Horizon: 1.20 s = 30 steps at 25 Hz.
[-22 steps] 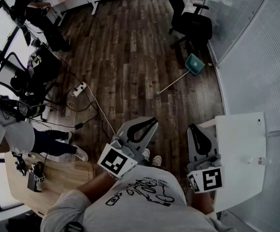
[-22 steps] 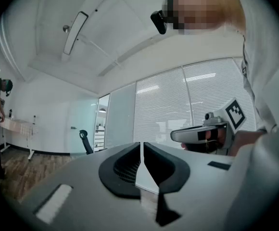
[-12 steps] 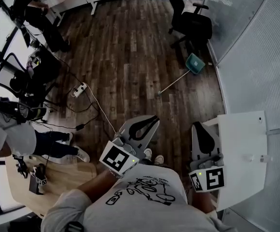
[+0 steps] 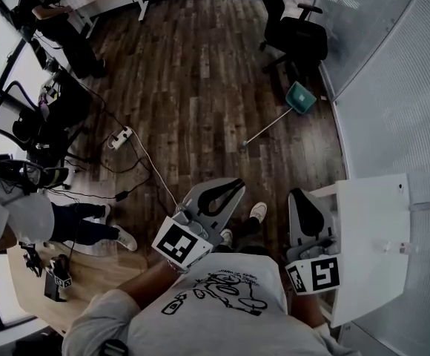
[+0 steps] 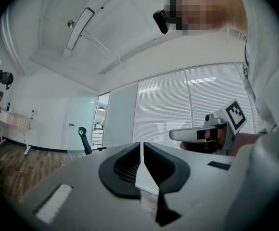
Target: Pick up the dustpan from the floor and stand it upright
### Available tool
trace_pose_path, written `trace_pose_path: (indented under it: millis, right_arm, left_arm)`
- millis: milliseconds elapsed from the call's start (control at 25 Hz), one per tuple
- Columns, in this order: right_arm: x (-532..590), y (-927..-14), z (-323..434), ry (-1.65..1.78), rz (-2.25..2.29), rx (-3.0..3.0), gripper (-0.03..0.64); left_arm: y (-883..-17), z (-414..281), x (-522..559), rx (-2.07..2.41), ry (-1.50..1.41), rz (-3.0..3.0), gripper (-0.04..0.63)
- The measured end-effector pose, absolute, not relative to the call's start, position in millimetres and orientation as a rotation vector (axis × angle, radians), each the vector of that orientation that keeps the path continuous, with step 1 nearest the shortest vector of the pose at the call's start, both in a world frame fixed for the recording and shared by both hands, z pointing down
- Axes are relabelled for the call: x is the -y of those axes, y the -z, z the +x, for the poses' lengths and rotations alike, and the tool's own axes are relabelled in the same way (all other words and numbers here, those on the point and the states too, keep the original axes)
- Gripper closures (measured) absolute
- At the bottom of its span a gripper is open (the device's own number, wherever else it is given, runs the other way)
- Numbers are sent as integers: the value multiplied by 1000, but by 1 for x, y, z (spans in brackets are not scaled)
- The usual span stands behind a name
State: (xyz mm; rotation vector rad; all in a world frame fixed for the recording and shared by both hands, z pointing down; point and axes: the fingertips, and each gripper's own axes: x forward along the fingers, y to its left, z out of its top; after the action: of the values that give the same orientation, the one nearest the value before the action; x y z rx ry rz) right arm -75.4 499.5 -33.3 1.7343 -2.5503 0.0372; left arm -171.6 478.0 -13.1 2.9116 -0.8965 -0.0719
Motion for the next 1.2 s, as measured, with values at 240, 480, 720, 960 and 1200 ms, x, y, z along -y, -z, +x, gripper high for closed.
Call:
trace_pose_path:
  millis: [240,480,720,960,1200]
  right_arm:
    - [-463,33,-55,-21,1728,2559,595]
    - [-420,33,-18,-26,1708,2581,595]
    - [-380,36,26,-26,1677,2597,595]
    - [-349,35,78,-20,1670,2606,595]
    - [-327,25,117,-31,1660,2606,595]
  left_arm:
    - [20,-149,-444,897,103,2918,578]
    - [21,-113,-400,926,91,2918,578]
    - [31,-68,-361,952,98,2924,578]
    - [28,-14,-329,961,76,2930,578]
    - [18,25,-304,966,58,2938,578]
